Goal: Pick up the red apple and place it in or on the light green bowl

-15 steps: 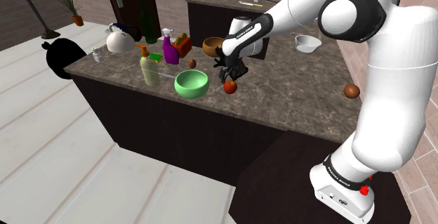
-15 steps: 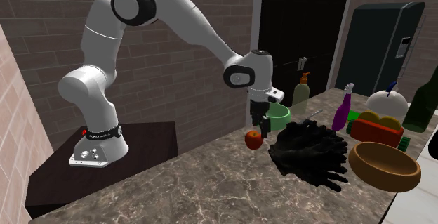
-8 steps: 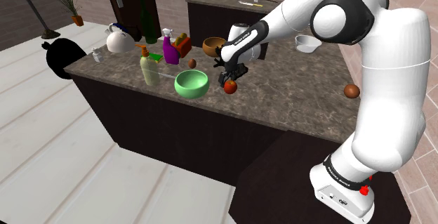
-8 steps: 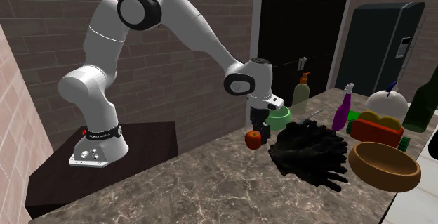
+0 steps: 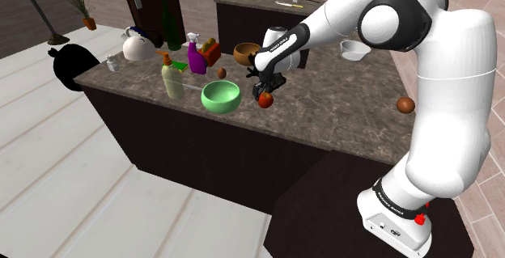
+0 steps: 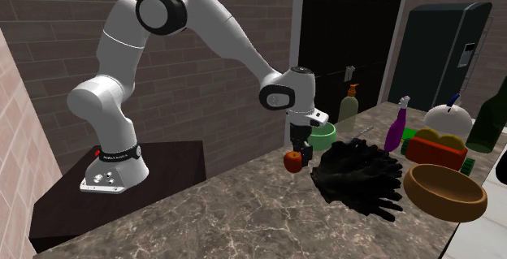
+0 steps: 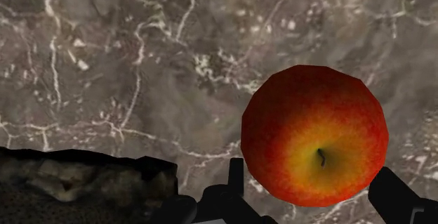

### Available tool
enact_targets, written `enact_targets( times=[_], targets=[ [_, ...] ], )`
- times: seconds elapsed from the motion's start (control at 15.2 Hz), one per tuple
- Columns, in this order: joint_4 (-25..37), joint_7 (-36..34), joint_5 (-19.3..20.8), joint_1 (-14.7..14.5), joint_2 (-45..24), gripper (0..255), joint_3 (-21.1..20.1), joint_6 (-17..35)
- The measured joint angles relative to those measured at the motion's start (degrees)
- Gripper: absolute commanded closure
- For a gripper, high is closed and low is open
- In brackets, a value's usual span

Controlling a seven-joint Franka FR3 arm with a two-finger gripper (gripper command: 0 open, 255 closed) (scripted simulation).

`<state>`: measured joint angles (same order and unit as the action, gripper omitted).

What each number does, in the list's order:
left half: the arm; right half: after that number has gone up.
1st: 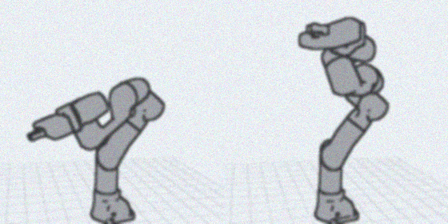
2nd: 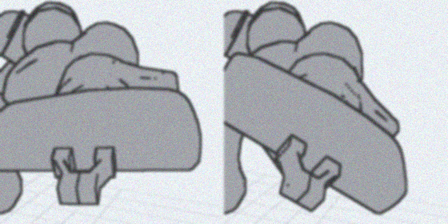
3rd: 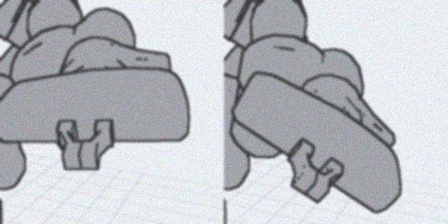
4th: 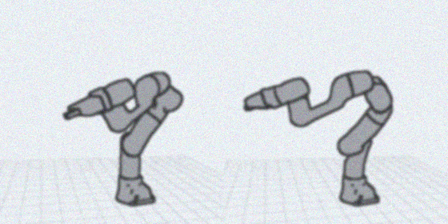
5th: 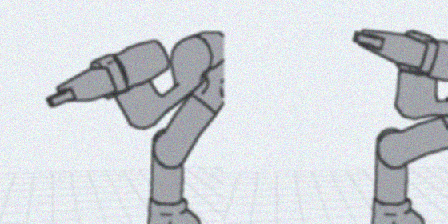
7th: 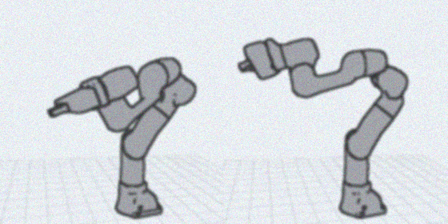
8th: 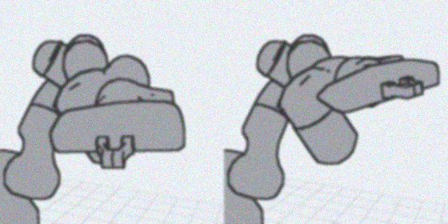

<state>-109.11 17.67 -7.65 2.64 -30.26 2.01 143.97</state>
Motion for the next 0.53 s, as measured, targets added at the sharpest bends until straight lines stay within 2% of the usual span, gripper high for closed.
enact_targets(
  times=[0.53],
  targets=[
    [0.1,0.0,0.0,0.0,0.2,255,0.0,-0.3]
  ],
)
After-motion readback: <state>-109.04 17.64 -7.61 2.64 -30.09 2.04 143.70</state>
